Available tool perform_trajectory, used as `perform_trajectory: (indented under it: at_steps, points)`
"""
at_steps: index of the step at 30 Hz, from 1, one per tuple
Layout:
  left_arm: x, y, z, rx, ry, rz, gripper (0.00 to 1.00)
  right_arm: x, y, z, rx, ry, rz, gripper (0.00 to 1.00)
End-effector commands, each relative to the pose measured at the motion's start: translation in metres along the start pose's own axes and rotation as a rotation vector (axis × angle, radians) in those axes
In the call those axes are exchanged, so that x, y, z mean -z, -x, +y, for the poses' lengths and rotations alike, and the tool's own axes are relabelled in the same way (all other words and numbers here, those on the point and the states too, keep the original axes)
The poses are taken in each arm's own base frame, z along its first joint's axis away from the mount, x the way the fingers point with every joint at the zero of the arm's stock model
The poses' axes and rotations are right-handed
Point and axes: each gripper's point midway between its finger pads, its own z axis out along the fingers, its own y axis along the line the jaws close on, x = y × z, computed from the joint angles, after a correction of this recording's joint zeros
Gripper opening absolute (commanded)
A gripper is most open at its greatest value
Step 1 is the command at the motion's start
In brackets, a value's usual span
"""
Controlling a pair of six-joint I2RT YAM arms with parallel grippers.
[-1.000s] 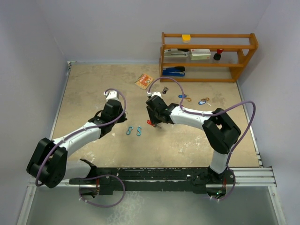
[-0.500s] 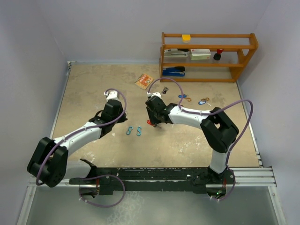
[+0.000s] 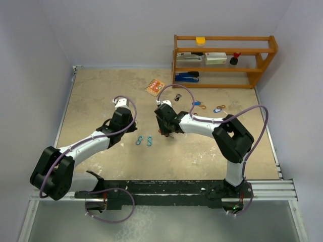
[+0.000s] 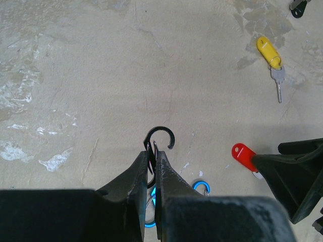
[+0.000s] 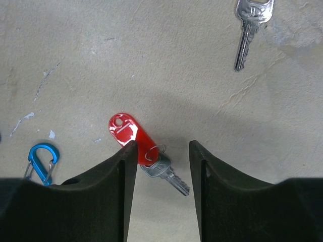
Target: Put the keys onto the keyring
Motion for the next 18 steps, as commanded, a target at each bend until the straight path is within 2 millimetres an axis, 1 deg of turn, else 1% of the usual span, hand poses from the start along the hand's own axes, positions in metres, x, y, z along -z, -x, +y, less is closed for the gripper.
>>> perform_trajectory:
  at_steps: [1, 8, 12, 16, 18]
  points:
    - [-0.0013, 0.002, -0.005, -0.008, -0.028, -0.02, 0.0, 0.003, 0.0122, 0.0071, -0.024, 0.01, -0.021, 0.47]
    - [-0.0004, 0.002, -0.0043, -0.01, -0.026, -0.02, 0.0, 0.0022, 0.0054, 0.0044, -0.024, -0.002, 0.0, 0.39]
    - [-0.0005, 0.002, -0.0044, -0.008, -0.028, -0.022, 0.0, 0.003, 0.0038, 0.0031, -0.023, -0.006, 0.005, 0.31]
    - [-0.0007, 0.0006, -0.0039, -0.006, -0.028, -0.02, 0.0, 0.005, 0.0036, 0.002, -0.024, -0.009, 0.004, 0.26]
    - [-0.0007, 0.0005, -0.0039, -0.006, -0.028, -0.02, 0.0, 0.0064, 0.0045, 0.0014, -0.024, -0.011, 0.001, 0.22]
